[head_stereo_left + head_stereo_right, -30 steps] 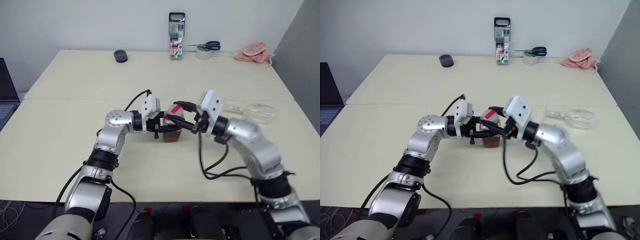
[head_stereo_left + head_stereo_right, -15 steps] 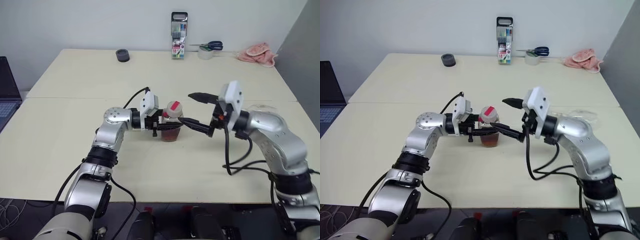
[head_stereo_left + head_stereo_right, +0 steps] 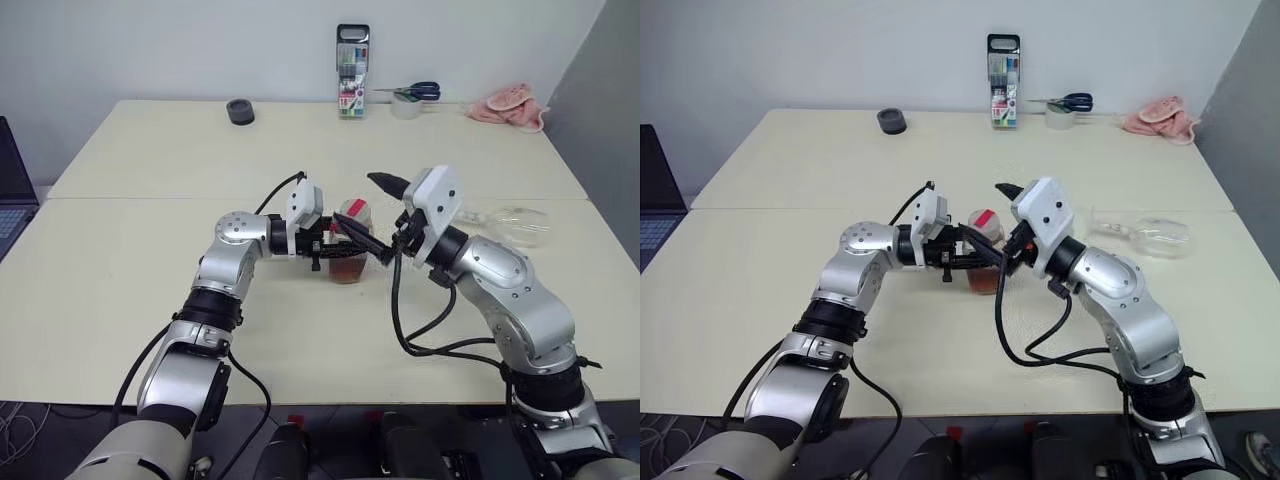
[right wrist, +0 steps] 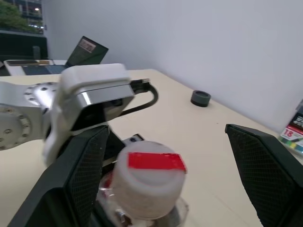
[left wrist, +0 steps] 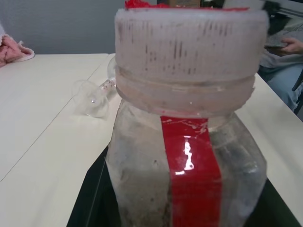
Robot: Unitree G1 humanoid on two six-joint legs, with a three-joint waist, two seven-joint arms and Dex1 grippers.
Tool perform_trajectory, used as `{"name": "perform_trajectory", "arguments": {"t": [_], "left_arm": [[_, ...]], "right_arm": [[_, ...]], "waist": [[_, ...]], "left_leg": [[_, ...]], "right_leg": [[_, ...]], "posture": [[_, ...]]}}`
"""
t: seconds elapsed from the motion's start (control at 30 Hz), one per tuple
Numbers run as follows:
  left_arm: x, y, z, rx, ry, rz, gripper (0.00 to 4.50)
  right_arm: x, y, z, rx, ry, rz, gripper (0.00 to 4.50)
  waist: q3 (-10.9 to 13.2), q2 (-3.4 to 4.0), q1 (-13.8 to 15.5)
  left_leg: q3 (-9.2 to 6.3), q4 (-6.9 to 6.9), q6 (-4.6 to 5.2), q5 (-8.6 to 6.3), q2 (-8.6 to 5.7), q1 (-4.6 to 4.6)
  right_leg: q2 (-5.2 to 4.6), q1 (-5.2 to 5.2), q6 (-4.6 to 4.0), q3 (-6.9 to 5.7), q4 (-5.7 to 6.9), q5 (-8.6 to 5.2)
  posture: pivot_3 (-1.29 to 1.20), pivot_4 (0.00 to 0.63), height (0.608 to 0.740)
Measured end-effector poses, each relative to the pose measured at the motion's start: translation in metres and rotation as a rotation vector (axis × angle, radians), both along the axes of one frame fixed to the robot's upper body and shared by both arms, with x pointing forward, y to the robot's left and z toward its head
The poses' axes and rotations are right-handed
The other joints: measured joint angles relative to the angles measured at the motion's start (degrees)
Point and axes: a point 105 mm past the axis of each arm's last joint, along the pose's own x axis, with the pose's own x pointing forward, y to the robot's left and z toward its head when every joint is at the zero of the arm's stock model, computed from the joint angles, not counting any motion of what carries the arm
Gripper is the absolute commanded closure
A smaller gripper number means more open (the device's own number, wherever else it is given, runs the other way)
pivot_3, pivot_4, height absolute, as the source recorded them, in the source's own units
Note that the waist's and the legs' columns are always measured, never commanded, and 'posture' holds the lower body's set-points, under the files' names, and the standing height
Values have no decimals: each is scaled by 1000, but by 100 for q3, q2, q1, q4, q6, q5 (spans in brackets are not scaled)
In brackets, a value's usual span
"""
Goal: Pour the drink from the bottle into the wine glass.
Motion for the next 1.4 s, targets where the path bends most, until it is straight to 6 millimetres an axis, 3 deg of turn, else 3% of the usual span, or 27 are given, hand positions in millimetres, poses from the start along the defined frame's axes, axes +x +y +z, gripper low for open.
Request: {"name": "perform_trajectory", "arguments": {"t": [1.13,1.4], "left_arm": [[1,2,-1,-2,12,10,2820],[2,2,-1,-7,26,13,2820]], "right_arm": [[-12,-28,-9,-76,52,2,315],[-27,-10,-4,-48,86,113,315]], "waist": [[0,0,5],[0,0,-3]], "left_leg": [[0,1,9,-5,0,-1],[0,1,11,-6,1,0]], "right_leg": [[0,0,0,1,1,0],[1,0,0,0,2,0]], "posture": [[0,150,740],[0,150,740]]}}
